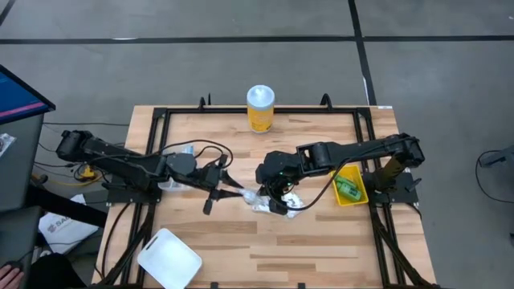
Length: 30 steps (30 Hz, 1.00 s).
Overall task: Pick & Place Travel size toiletries
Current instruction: Put the right white cotton pack into the white bin
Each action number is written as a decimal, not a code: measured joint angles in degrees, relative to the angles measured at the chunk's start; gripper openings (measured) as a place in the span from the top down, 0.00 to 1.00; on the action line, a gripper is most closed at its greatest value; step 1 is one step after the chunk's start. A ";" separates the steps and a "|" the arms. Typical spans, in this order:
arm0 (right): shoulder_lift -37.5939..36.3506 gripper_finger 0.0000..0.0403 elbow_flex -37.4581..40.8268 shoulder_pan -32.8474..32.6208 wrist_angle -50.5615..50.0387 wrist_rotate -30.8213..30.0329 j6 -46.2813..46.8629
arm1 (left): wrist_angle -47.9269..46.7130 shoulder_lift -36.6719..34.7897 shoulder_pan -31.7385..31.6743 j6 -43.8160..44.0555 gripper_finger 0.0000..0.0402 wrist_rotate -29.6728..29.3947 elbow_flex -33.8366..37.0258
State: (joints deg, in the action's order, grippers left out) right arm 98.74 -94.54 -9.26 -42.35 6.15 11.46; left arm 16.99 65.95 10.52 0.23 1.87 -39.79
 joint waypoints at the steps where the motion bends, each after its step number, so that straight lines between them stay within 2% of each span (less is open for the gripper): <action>1: 0.00 1.00 0.00 0.00 0.00 0.00 0.00 | -0.07 0.00 0.00 0.00 0.82 0.00 0.00; 7: 0.00 1.00 0.00 0.00 0.24 0.04 -0.06 | -0.06 0.02 -0.04 0.00 0.97 -0.33 0.00; 13: 0.00 1.00 0.00 0.00 0.61 0.07 -0.05 | -0.04 0.02 -0.02 0.05 0.96 -0.59 0.00; 18: -0.61 0.91 0.00 0.46 -2.98 0.00 -0.83 | -2.95 -1.52 0.11 3.72 0.99 -0.94 0.00; 25: -1.53 0.73 0.00 0.22 -6.38 0.00 -0.94 | -14.69 -6.49 2.92 12.08 0.99 -1.23 0.02; 30: -2.08 0.62 -0.01 -0.31 -9.13 0.03 0.50 | -29.11 -10.84 8.54 30.56 0.99 -1.31 0.02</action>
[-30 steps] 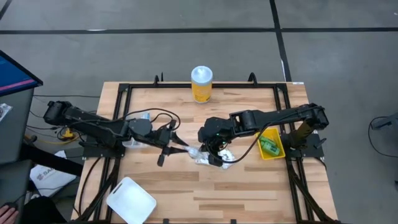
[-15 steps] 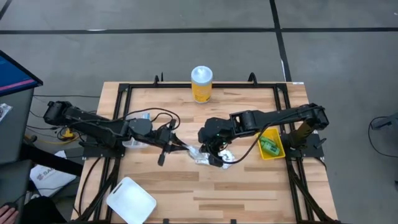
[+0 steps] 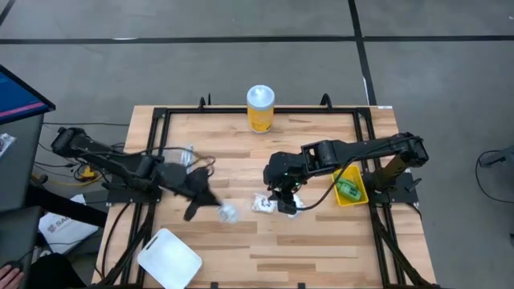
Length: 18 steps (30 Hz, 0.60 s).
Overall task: Pick & Place Travel size toiletries
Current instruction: Put the right white cotton pack into the white bin
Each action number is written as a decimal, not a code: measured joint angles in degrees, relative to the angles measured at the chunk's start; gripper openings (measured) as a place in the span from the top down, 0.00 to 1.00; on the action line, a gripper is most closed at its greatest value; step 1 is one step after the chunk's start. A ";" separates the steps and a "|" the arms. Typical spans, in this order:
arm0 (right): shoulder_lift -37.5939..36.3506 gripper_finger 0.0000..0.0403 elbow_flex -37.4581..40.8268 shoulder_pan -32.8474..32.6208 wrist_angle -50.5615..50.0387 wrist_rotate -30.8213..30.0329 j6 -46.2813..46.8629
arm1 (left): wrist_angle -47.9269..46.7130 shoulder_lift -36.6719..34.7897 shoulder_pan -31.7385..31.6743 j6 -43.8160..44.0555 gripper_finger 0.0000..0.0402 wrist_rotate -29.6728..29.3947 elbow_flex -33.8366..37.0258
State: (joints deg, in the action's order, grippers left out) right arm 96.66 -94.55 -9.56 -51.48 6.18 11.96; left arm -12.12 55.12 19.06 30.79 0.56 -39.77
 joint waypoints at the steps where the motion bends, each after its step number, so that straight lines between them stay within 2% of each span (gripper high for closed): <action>1: 0.00 0.61 0.03 -0.23 -0.97 -0.01 0.07 | -3.24 -0.84 2.08 3.80 0.99 0.69 0.00; 5: -0.09 0.56 0.03 -0.56 -3.10 -0.01 1.45 | -11.24 -2.17 12.26 20.16 0.99 2.68 0.00; 10: -0.09 0.55 0.03 -0.55 -3.07 -0.01 1.58 | -12.86 -1.83 25.76 35.62 0.99 2.55 0.00; 14: -0.09 0.56 0.03 -0.44 -2.77 -0.01 1.58 | -15.58 0.18 33.05 43.32 0.99 -1.62 0.00; 18: -0.09 0.58 0.03 -0.46 -2.66 -0.01 1.58 | -18.15 4.25 36.67 46.18 0.99 -2.20 0.00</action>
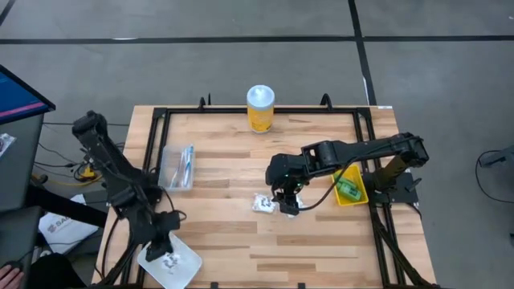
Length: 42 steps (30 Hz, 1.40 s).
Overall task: Pick & Place Travel size toiletries
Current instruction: Put the right white cotton pack into the white bin, then put the left white cotton pack into the white bin
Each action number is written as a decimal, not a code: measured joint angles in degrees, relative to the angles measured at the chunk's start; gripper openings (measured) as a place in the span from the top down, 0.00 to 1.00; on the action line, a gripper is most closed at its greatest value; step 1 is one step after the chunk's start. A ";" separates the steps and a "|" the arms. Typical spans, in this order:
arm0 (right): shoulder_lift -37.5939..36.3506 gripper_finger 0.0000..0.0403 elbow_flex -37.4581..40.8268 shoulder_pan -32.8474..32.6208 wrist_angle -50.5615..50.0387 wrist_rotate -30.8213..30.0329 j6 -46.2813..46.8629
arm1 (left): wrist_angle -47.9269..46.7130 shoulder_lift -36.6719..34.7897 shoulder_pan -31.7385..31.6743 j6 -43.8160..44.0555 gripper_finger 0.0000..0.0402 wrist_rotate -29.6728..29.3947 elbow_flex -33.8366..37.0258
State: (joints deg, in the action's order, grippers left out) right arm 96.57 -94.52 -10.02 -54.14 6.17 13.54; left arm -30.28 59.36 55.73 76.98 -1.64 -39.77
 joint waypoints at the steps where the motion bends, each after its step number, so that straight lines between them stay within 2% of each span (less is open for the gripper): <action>1: 0.00 0.58 0.00 0.02 0.01 0.00 0.00 | -0.32 1.11 0.60 0.02 0.99 -0.01 0.00; 9: 0.02 0.60 0.00 -0.05 0.18 0.00 0.02 | -2.29 6.51 1.68 -0.01 0.98 3.03 0.00; 12: 0.31 0.60 -0.02 -0.09 0.23 -0.02 1.69 | -2.19 6.52 1.68 -0.71 0.93 4.72 0.00; 17: 1.44 0.53 0.00 0.00 -0.49 -0.02 3.03 | -2.15 6.50 1.77 -1.96 0.75 9.01 0.00; 23: 3.68 0.43 -0.20 0.15 -2.11 -0.58 3.06 | -1.73 6.50 1.56 -4.68 0.48 10.26 0.00; 26: 5.59 0.42 0.10 0.38 -6.03 -3.95 4.44 | -1.75 6.50 0.82 -4.53 0.37 10.27 0.00; 29: 8.32 0.44 0.13 1.81 -8.26 -6.23 10.23 | -1.79 6.49 -0.23 -1.85 0.30 10.28 0.00; 32: 12.11 0.46 0.08 4.41 -6.52 -5.25 13.77 | -1.83 6.14 -1.50 0.31 0.27 10.29 0.00; 39: 18.38 0.46 0.13 9.49 -4.56 0.26 14.13 | -3.41 2.67 -2.32 4.83 0.27 10.39 -0.07; 42: 18.84 0.45 0.13 10.17 -4.37 2.30 13.09 | -3.86 0.70 -2.13 7.51 0.27 13.68 -0.04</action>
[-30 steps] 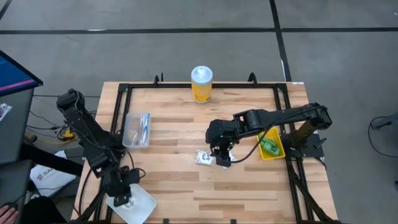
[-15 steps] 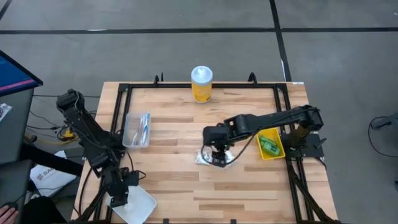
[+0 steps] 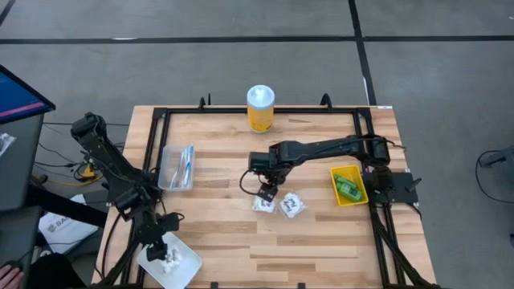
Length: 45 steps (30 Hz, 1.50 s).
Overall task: Pick & Place Travel size toiletries
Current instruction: Put the left white cotton pack into the white bin
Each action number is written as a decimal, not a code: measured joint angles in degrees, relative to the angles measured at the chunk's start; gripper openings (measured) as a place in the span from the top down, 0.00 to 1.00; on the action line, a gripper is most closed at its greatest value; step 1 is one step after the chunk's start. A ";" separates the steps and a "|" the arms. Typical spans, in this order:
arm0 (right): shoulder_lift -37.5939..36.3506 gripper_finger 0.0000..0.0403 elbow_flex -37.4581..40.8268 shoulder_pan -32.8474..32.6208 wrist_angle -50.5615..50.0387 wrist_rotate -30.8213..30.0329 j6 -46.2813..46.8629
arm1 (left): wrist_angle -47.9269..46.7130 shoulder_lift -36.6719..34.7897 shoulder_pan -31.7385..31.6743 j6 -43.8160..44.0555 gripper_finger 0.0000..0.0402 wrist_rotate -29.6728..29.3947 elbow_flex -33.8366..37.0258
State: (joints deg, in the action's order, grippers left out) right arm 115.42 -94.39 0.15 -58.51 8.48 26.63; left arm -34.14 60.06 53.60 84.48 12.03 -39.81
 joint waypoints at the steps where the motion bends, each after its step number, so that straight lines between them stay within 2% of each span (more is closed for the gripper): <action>1: 0.00 0.45 -0.04 0.14 0.08 0.41 -0.20 | -0.19 -1.09 -0.02 0.71 0.27 0.95 0.00; 4: -0.67 0.45 0.04 0.57 -0.44 0.47 0.27 | 0.09 -4.41 -0.33 2.86 0.27 0.50 0.00; 7: -2.36 0.45 -0.05 1.12 -1.29 0.45 1.79 | 1.02 -8.23 -0.94 3.22 0.27 -4.35 0.00; 9: -2.88 0.44 -0.07 1.66 -1.65 0.35 2.59 | 0.81 -10.71 -1.39 3.00 0.27 -9.51 0.00; 13: -2.60 0.43 0.17 2.17 -1.33 0.01 6.13 | 1.00 -14.86 -2.15 2.92 0.27 -23.85 0.00; 16: -1.98 0.43 2.88 2.28 3.85 0.51 8.35 | 1.16 -16.89 -2.53 2.70 0.27 -33.91 0.00; 18: -1.95 0.43 5.45 2.52 4.16 0.72 9.01 | 1.39 -17.80 -2.63 0.91 0.27 -38.40 0.00; 24: -1.99 0.43 11.76 2.30 10.57 5.45 11.03 | 2.13 -18.44 -2.60 -3.69 0.27 -46.07 0.00; 32: -2.16 0.45 16.69 0.29 21.51 6.70 13.63 | 2.16 -18.35 -2.60 -6.21 0.27 -50.55 0.00; 35: -2.16 0.52 16.98 0.45 20.84 6.53 13.62 | 2.15 -18.35 -2.60 -6.23 0.27 -52.35 0.00; 43: -1.84 0.91 16.89 0.34 20.99 6.55 12.42 | 2.16 -18.35 -2.60 -6.25 0.27 -55.01 0.01; 45: -1.68 0.97 16.91 0.40 20.80 6.49 11.87 | 2.14 -18.35 -2.60 -6.24 0.27 -56.72 0.02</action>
State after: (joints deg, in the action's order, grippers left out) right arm 113.73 -77.48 0.56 -37.71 14.96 38.50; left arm -32.00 41.71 51.00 78.25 -44.68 -39.79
